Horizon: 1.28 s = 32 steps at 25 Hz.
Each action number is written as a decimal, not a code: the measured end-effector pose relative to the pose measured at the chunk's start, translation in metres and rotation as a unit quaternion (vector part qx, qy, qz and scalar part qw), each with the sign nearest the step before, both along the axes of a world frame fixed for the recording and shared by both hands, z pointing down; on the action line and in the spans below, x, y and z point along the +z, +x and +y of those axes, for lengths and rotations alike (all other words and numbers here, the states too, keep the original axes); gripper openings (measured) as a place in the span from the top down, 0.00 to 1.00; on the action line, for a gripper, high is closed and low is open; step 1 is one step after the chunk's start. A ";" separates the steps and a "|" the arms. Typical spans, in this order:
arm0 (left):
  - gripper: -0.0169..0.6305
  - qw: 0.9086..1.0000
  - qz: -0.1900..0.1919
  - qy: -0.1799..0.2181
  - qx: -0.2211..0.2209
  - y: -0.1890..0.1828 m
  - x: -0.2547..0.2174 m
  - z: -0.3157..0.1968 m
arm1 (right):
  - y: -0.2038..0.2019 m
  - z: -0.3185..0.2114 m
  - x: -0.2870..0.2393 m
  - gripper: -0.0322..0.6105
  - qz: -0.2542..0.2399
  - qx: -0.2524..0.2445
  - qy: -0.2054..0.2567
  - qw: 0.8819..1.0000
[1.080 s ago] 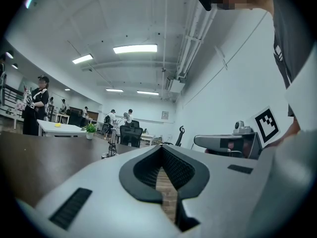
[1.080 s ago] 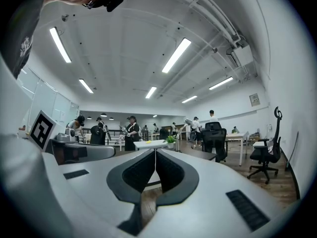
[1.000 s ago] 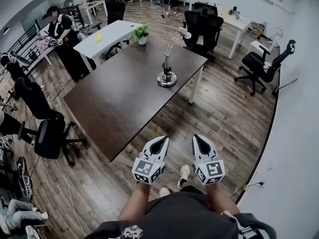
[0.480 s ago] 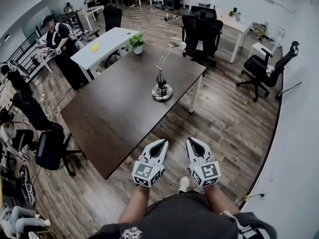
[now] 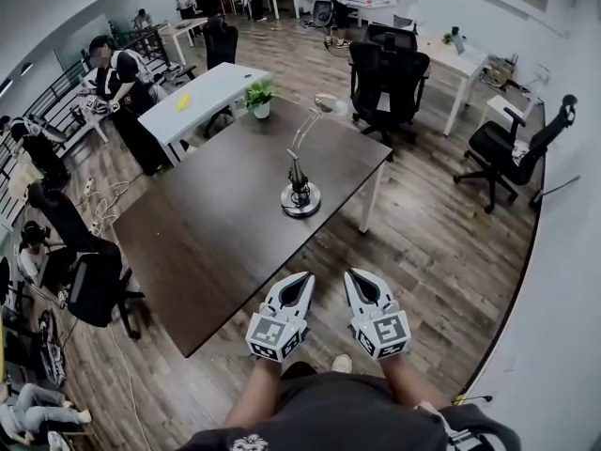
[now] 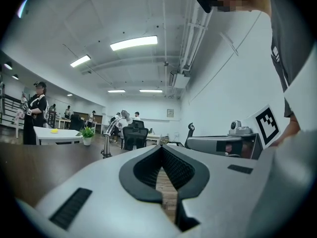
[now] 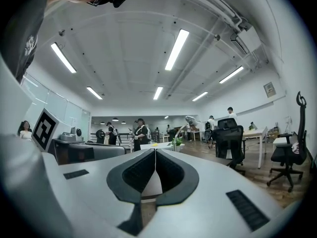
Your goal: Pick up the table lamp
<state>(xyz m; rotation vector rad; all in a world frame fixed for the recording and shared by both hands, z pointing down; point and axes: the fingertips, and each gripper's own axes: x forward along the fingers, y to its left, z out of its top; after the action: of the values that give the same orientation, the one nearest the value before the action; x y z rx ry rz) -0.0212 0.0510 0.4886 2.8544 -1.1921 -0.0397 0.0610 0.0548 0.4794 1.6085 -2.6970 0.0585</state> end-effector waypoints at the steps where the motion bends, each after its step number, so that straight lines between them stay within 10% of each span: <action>1: 0.96 1.000 -0.002 -0.002 -0.001 0.003 0.002 -0.003 | 0.003 -0.003 0.001 0.91 -0.001 0.000 0.000 1.000; 32: 0.96 1.000 -0.002 -0.001 0.017 -0.002 -0.001 -0.258 | -0.028 -0.245 -0.011 0.91 0.034 -0.016 0.007 0.999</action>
<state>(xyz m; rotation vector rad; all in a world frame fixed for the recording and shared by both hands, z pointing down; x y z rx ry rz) -0.0231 -0.2066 0.4877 2.8728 -1.1431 -0.0326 0.0332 -0.1903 0.4685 1.5398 -2.6766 -0.0143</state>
